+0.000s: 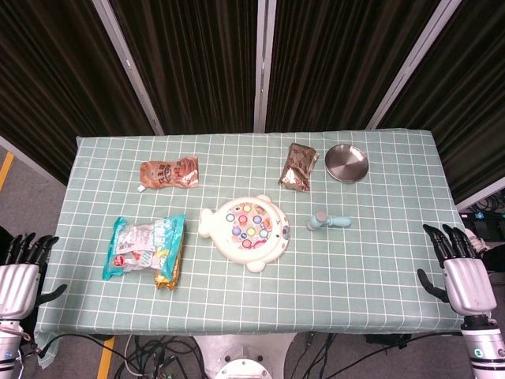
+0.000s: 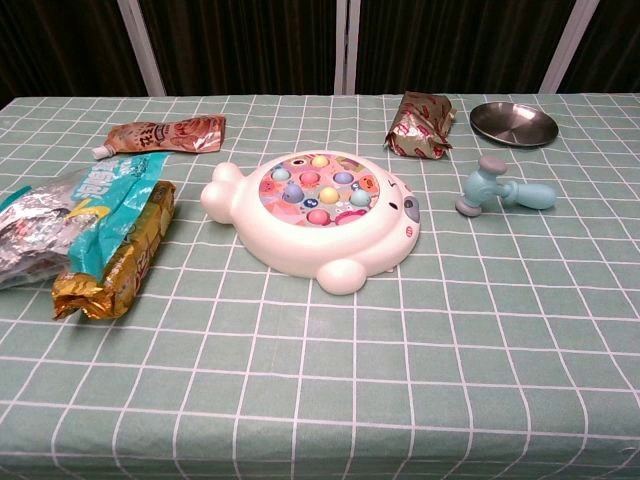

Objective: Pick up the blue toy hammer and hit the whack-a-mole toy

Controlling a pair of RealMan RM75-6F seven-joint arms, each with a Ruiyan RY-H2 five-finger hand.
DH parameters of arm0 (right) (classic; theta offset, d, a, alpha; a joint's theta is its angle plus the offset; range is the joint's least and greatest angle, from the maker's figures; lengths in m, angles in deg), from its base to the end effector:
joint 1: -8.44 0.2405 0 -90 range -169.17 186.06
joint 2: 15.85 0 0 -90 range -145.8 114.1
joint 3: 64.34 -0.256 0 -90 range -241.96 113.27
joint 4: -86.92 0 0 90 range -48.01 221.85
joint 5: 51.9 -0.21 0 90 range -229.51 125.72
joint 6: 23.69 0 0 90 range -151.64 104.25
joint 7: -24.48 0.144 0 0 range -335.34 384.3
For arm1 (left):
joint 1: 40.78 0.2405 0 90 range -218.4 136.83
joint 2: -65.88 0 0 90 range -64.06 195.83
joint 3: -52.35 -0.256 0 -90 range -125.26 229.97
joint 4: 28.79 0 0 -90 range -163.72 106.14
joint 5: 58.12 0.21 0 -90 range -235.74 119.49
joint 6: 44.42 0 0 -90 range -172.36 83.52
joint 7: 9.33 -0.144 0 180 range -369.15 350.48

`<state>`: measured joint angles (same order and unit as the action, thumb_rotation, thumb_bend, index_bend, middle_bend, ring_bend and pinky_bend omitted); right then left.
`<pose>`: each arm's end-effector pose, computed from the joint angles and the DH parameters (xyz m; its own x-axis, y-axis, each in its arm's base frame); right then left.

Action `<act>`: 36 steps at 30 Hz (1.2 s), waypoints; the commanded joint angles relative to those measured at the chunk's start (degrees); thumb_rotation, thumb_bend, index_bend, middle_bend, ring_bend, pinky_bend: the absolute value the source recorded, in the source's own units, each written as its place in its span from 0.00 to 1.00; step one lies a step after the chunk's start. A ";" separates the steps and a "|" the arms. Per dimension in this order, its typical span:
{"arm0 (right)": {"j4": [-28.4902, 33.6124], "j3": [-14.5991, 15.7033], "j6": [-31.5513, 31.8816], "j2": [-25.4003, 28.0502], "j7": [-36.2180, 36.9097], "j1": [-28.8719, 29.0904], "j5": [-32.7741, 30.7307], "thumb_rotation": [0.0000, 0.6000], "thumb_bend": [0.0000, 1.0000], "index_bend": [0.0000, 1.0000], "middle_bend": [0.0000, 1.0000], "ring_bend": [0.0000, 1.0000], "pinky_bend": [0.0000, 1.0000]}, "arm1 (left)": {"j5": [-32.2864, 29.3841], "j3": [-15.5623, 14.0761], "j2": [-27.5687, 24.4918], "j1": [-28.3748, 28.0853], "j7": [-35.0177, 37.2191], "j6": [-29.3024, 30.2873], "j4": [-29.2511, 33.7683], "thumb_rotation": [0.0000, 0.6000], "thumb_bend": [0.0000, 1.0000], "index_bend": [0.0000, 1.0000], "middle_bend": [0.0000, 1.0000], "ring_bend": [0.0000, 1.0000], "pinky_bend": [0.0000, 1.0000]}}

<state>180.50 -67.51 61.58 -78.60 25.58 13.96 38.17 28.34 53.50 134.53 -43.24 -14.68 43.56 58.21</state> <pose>-0.2963 -0.1849 0.1618 0.3848 0.0096 0.9230 -0.9187 -0.0929 0.3840 -0.3275 0.1621 0.1441 0.4937 -0.0003 0.8696 0.8694 0.0238 -0.4936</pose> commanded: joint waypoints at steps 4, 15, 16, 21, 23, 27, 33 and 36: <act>0.13 0.15 -0.92 -0.01 -0.09 0.49 -0.08 1.00 0.26 0.03 0.13 0.00 0.02 | -0.07 -0.22 -0.05 0.41 0.16 0.21 0.05 1.00 0.00 0.14 0.14 0.05 0.02; 1.56 -2.61 -8.85 0.29 -0.36 6.05 -3.56 1.00 0.24 0.03 0.15 0.00 0.05 | 1.00 -0.35 0.16 0.14 1.36 0.09 -0.54 1.00 0.00 0.14 0.14 0.05 0.02; 1.55 -3.26 -10.80 0.06 -0.71 7.30 -4.73 1.00 0.23 0.03 0.15 0.00 0.05 | 0.99 -0.38 0.22 0.13 1.43 -0.01 -0.65 1.00 0.00 0.14 0.14 0.05 0.02; -0.71 -6.46 -21.12 -3.30 -3.38 14.33 -11.19 1.00 0.15 0.10 0.20 0.02 0.07 | 0.58 -0.39 0.58 0.19 1.98 -0.36 -1.29 1.00 0.00 0.14 0.14 0.05 0.02; -3.09 -7.60 -25.61 -5.58 -4.23 17.36 -14.42 1.00 0.14 0.12 0.21 0.03 0.08 | 0.27 -0.33 0.76 0.18 2.28 -0.62 -1.67 1.00 0.00 0.14 0.14 0.05 0.02; -8.77 -9.02 -32.66 -11.14 -4.65 22.75 -18.77 1.00 0.14 0.16 0.24 0.05 0.08 | 0.10 -0.32 0.94 -0.22 2.63 -1.53 -2.24 1.00 0.00 0.14 0.14 0.05 0.02; -14.81 -10.17 -37.14 -17.47 -5.00 27.52 -22.24 1.00 0.20 0.22 0.27 0.07 0.10 | -0.07 -0.01 1.06 -0.55 3.44 -1.88 -3.02 1.00 0.00 0.14 0.14 0.05 0.02; -17.02 -10.47 -38.52 -19.79 -5.59 29.22 -23.90 1.00 0.23 0.23 0.28 0.08 0.10 | -0.07 -0.01 0.96 -0.62 3.88 -2.02 -3.44 1.00 0.00 0.14 0.14 0.05 0.02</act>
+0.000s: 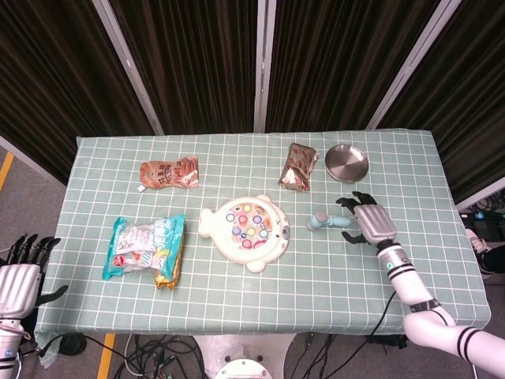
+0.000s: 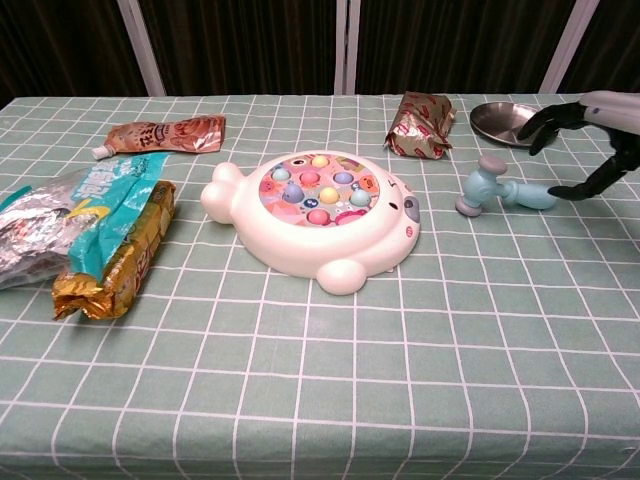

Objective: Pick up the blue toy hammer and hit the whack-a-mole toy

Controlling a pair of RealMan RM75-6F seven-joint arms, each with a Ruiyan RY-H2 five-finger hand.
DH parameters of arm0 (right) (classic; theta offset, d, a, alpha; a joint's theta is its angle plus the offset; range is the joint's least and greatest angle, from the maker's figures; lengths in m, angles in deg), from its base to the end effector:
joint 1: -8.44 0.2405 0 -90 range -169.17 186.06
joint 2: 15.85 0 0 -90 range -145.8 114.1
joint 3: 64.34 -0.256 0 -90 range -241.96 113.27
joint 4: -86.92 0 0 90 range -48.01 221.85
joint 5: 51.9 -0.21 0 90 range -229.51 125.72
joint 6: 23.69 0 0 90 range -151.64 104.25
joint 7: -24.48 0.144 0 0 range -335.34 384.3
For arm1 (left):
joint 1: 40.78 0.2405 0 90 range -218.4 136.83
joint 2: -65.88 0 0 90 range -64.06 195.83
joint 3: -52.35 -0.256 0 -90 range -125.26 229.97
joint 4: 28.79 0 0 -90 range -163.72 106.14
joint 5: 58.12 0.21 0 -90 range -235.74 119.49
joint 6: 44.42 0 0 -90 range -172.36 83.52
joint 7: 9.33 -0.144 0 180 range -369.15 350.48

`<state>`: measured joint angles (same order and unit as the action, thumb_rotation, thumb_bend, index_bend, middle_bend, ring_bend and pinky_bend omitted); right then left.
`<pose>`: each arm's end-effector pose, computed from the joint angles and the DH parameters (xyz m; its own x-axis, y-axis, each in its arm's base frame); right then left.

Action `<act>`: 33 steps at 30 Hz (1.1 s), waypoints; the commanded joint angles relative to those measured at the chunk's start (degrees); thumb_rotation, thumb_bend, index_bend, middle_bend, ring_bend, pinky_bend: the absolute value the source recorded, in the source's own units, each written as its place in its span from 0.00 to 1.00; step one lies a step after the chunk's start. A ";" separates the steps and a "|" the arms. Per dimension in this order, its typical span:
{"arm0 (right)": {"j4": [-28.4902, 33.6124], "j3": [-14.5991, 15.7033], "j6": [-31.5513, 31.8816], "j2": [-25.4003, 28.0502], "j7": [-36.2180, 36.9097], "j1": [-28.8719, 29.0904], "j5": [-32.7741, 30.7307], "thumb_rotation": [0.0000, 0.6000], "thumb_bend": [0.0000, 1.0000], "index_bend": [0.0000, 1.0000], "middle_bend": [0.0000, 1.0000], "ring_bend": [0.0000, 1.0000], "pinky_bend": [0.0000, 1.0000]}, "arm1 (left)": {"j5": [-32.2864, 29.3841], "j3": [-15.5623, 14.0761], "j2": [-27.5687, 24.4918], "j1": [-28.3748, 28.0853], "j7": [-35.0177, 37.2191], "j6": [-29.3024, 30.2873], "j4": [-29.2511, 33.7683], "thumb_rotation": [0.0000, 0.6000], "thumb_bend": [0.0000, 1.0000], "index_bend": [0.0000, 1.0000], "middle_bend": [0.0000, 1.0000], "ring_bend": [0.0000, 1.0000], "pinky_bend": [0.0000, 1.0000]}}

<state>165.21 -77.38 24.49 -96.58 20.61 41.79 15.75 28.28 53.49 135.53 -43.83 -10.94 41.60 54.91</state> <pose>-0.2411 -0.3531 0.0401 0.3387 -0.3175 0.8857 -0.9398 -0.1597 0.3022 -0.3374 0.1659 0.1397 0.4709 0.0263 0.8818 0.8818 0.0166 -0.4714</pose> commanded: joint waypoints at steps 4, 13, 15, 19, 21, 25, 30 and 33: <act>-4.10 -0.59 -3.24 -4.16 -0.54 3.25 -2.81 1.00 0.25 0.28 0.29 0.09 0.11 | 0.18 0.03 -0.06 -0.04 0.60 0.14 -0.48 1.00 0.00 0.14 0.14 0.05 0.02; -7.80 0.43 -3.95 -7.28 1.22 4.56 -2.62 1.00 0.28 0.37 0.35 0.14 0.13 | 0.35 -0.11 -0.18 0.26 0.84 0.64 -0.66 1.00 0.00 0.14 0.14 0.05 0.02; -8.42 0.51 -3.84 -7.58 1.78 4.55 -2.64 1.00 0.29 0.39 0.37 0.16 0.13 | 0.38 -0.16 -0.17 0.29 0.87 0.64 -0.72 1.00 0.00 0.14 0.14 0.05 0.02; -9.43 0.69 -3.71 -8.05 3.20 4.51 -2.45 1.00 0.28 0.40 0.38 0.17 0.15 | 0.34 -0.12 -0.17 0.36 0.97 0.76 -0.86 1.00 0.00 0.14 0.14 0.05 0.02; -9.72 0.75 -3.45 -8.28 3.70 4.49 -2.21 1.00 0.28 0.40 0.39 0.18 0.16 | 0.37 -0.11 -0.19 0.36 0.99 0.81 -0.90 1.00 0.00 0.14 0.14 0.05 0.02; -10.70 0.81 -2.67 -9.06 4.99 4.48 -1.48 1.00 0.29 0.42 0.40 0.19 0.18 | 0.34 -0.10 -0.17 0.39 1.05 0.81 -1.02 1.00 0.00 0.14 0.14 0.05 0.02; -11.62 0.95 -2.06 -9.74 5.36 4.58 -1.06 1.00 0.28 0.44 0.42 0.22 0.21 | 0.20 -0.09 -0.07 0.53 1.28 0.90 -1.24 1.00 0.00 0.14 0.14 0.05 0.02; -11.99 0.94 -1.95 -10.03 5.52 4.69 -1.04 1.00 0.29 0.45 0.43 0.23 0.23 | 0.17 -0.11 -0.03 0.61 1.39 0.96 -1.36 1.00 0.00 0.14 0.14 0.05 0.02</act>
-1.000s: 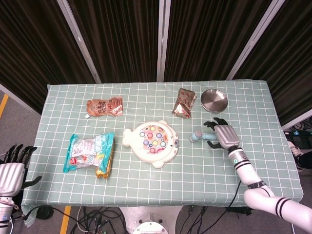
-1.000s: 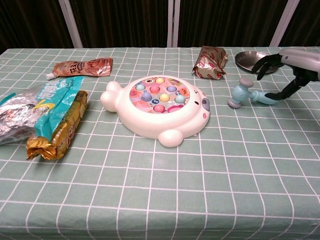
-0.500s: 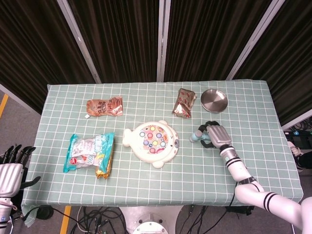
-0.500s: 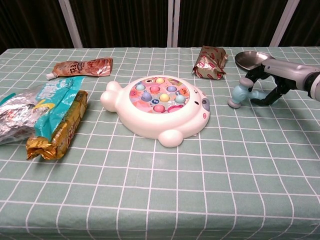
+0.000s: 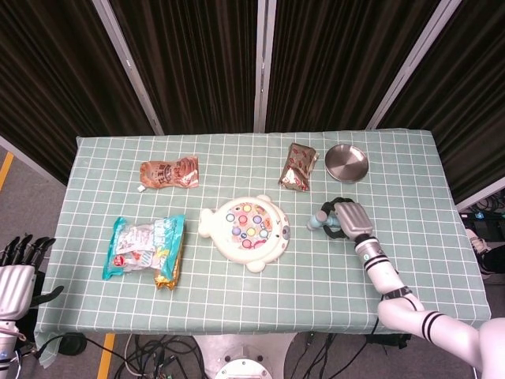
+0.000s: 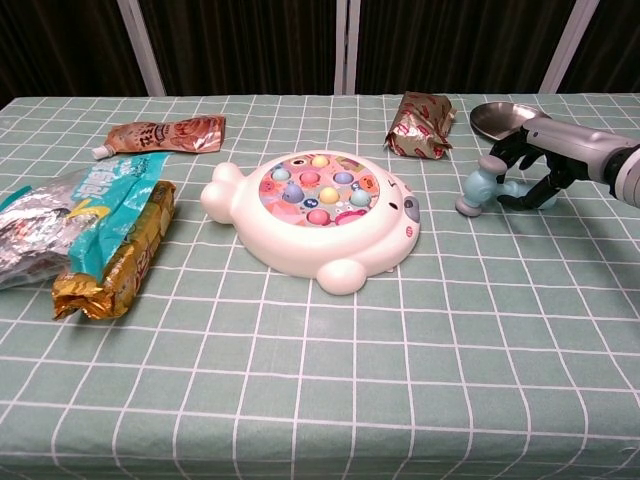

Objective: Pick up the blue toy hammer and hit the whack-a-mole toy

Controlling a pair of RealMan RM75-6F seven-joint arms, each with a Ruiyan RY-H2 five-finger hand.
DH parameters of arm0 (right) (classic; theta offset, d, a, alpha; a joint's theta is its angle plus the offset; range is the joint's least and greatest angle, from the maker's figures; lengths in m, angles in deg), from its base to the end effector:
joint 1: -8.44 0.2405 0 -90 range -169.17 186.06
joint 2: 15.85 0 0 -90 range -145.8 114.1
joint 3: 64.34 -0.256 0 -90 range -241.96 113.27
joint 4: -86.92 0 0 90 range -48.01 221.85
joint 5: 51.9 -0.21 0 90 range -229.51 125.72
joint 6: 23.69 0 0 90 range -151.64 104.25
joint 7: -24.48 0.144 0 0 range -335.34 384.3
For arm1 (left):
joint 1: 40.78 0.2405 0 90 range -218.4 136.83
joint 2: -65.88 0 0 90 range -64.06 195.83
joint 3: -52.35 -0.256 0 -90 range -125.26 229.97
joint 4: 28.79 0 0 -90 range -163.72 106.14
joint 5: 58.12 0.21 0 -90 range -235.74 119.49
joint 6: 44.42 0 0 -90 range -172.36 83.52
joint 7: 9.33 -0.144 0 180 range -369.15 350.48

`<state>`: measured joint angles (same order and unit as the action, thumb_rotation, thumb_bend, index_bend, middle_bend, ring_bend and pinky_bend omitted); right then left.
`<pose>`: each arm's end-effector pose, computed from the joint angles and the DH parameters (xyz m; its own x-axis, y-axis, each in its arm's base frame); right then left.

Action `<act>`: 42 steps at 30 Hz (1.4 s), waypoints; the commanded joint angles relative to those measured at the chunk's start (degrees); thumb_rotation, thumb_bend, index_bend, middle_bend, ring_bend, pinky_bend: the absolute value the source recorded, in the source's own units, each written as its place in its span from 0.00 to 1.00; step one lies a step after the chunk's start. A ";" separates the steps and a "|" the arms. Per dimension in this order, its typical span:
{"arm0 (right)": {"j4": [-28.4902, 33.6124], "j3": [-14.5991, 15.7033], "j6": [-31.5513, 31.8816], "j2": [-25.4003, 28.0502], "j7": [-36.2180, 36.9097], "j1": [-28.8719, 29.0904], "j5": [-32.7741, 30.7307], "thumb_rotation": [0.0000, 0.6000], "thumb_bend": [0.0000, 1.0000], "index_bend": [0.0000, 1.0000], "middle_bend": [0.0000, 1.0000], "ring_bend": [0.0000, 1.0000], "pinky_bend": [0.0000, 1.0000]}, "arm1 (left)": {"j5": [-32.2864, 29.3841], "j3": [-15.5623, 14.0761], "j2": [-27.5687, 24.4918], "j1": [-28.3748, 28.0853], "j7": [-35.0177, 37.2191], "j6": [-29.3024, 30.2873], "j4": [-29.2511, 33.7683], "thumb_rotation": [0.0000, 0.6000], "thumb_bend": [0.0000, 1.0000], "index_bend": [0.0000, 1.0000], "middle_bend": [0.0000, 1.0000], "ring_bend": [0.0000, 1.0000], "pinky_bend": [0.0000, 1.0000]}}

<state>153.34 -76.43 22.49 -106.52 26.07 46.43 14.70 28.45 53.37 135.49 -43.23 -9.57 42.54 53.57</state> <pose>-0.2351 -0.3730 -0.0058 0.2772 -0.3504 0.8947 -0.9598 -0.1434 0.2412 -0.3423 0.1621 0.1441 0.4715 0.0154 0.8817 0.8814 0.0244 -0.4718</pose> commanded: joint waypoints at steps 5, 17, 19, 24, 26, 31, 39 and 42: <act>-0.70 0.05 0.25 -0.59 0.53 0.22 0.29 1.00 0.30 0.48 0.44 0.25 0.26 | -0.08 0.00 0.03 0.13 0.14 0.09 -0.19 1.00 0.00 0.14 0.14 0.05 0.02; -1.51 0.15 0.26 -1.06 1.15 0.39 0.33 1.00 0.33 0.49 0.46 0.26 0.30 | -0.18 0.02 0.01 0.29 0.10 0.18 -0.21 1.00 0.00 0.14 0.14 0.05 0.02; -1.87 0.23 0.29 -1.29 1.40 0.40 0.46 1.00 0.34 0.49 0.46 0.27 0.31 | -0.17 0.01 0.02 0.33 0.12 0.23 -0.23 1.00 0.00 0.14 0.14 0.05 0.02; -3.14 0.40 0.05 -1.85 2.92 0.45 1.07 1.00 0.37 0.50 0.47 0.28 0.33 | -0.29 0.04 -0.01 0.36 0.06 0.17 -0.20 1.00 0.00 0.14 0.14 0.05 0.02; -3.72 0.47 0.21 -2.09 3.70 0.40 1.51 1.00 0.38 0.50 0.48 0.29 0.35 | -0.25 0.06 -0.03 0.37 0.00 0.22 -0.17 1.00 0.00 0.14 0.14 0.05 0.02; -4.80 0.74 1.49 -2.40 5.88 0.08 3.33 1.00 0.41 0.54 0.51 0.34 0.42 | -0.16 0.11 -0.07 0.38 -0.06 0.35 -0.11 1.00 0.00 0.14 0.14 0.05 0.02; -4.56 1.57 4.28 -0.88 7.96 0.00 7.65 1.00 0.47 0.61 0.60 0.45 0.55 | -0.11 0.15 -0.31 0.46 -0.29 0.53 0.18 1.00 0.00 0.14 0.14 0.05 0.02; -2.80 1.92 5.71 1.11 7.91 0.23 9.90 1.00 0.49 0.63 0.62 0.47 0.59 | -0.13 0.11 -0.49 0.53 -0.36 0.54 0.40 1.00 0.00 0.14 0.14 0.05 0.02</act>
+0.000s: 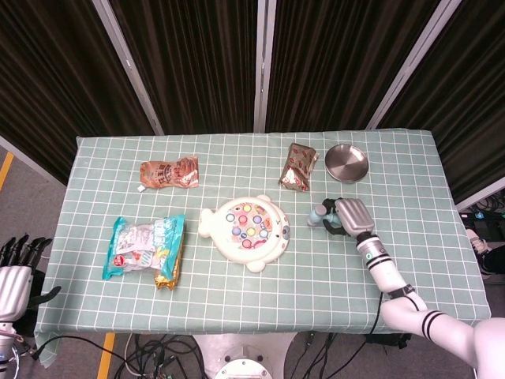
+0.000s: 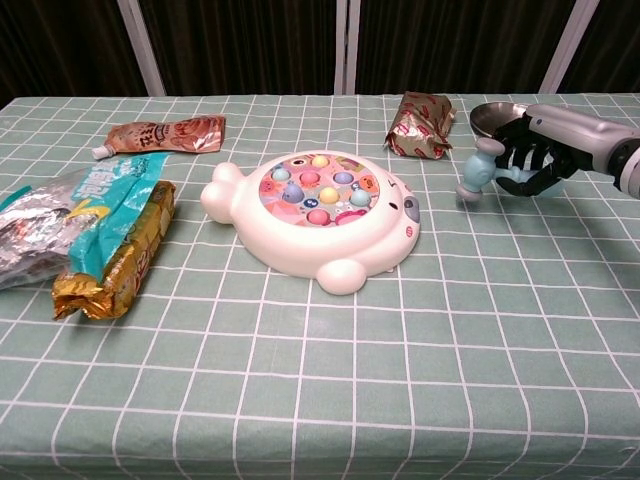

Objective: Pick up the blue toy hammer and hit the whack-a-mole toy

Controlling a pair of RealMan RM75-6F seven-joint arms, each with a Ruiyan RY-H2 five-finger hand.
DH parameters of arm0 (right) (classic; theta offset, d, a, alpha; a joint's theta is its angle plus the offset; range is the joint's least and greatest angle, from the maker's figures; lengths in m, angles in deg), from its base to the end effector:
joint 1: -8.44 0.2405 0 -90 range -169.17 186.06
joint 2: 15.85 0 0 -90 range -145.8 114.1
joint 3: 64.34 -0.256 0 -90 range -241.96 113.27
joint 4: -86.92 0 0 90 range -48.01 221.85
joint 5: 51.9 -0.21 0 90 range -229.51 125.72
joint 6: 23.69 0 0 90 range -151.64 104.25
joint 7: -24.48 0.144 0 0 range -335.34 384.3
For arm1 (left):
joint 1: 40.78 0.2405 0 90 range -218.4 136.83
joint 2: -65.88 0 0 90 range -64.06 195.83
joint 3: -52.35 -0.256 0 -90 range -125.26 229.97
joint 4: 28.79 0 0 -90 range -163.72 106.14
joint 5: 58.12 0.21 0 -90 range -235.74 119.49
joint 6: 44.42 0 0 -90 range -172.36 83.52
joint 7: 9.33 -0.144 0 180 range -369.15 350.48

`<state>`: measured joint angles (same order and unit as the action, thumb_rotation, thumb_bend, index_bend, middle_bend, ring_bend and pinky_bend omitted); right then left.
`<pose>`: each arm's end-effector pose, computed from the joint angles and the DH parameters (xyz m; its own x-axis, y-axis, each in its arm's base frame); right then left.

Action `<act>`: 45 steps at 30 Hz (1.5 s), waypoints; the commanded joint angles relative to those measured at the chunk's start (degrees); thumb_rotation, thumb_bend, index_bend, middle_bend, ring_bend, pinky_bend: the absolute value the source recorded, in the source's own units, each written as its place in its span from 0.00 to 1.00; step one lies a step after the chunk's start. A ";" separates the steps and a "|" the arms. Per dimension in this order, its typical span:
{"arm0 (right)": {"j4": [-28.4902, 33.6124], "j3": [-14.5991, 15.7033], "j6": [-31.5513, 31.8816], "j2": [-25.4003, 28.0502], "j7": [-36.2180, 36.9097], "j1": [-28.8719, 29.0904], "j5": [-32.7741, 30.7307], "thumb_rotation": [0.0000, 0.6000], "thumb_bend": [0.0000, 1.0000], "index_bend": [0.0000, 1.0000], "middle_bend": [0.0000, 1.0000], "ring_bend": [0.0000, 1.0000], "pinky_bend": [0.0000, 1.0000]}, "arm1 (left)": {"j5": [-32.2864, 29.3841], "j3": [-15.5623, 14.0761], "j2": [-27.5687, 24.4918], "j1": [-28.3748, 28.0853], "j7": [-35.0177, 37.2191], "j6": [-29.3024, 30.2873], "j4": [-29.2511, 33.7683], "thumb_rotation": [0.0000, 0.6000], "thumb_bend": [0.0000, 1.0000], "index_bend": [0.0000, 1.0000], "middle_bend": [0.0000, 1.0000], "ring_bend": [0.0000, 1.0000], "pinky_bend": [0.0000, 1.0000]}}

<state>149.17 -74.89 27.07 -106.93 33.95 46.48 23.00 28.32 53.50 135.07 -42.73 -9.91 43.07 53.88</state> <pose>-0.2351 -0.3771 0.0036 0.2884 -0.2809 0.9154 -0.9476 -0.2213 0.2306 -0.3429 0.1596 0.1477 0.4785 0.0082 0.8781 0.8774 0.0346 -0.4784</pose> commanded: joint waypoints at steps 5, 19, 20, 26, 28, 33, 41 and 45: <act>5.99 0.86 2.60 5.62 -1.56 1.04 4.94 1.00 0.52 0.67 0.65 0.50 0.62 | -0.06 -0.02 -0.31 0.11 -0.26 0.06 0.52 1.00 0.00 0.14 0.14 0.05 0.02; 17.12 -0.73 -1.05 8.28 -11.00 6.70 4.62 1.00 0.52 0.69 0.67 0.53 0.65 | 0.14 -0.01 -0.59 0.23 -0.70 0.35 1.12 1.00 0.00 0.14 0.14 0.05 0.02; 17.02 -0.93 -1.50 7.75 -11.44 7.20 4.22 1.00 0.52 0.70 0.67 0.53 0.65 | 0.12 -0.01 -0.61 0.23 -0.67 0.32 1.11 1.00 0.00 0.14 0.14 0.05 0.02; 16.80 -1.44 -4.68 5.11 -14.77 10.24 1.90 1.00 0.52 0.70 0.68 0.53 0.66 | -0.17 -0.04 -0.34 0.41 -0.14 0.25 0.57 1.00 0.00 0.14 0.14 0.05 0.02; 16.89 -1.24 -5.64 4.59 -16.36 11.08 1.27 1.00 0.52 0.70 0.68 0.53 0.66 | -0.21 -0.09 -0.21 0.48 0.04 0.22 0.35 1.00 0.00 0.14 0.14 0.05 0.02; 16.82 -0.66 -6.90 3.89 -20.73 12.34 -0.60 1.00 0.52 0.70 0.68 0.54 0.66 | -0.34 -0.11 0.07 0.67 0.46 0.30 -0.18 1.00 0.00 0.14 0.14 0.05 0.02; 18.63 -2.64 -4.51 5.49 -22.26 12.77 -2.64 1.00 0.52 0.70 0.68 0.53 0.66 | -0.19 -0.09 0.26 0.78 0.77 0.52 -0.64 1.00 0.00 0.14 0.14 0.05 0.02; 17.01 -3.55 -5.99 4.50 -24.59 14.79 -4.95 1.00 0.52 0.70 0.68 0.54 0.66 | -0.04 0.01 0.33 0.78 0.70 0.75 -0.61 1.00 0.00 0.14 0.14 0.05 0.02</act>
<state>166.89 -78.08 21.69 -101.95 10.26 60.49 18.85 28.28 53.50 135.40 -41.95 -9.21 43.81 53.27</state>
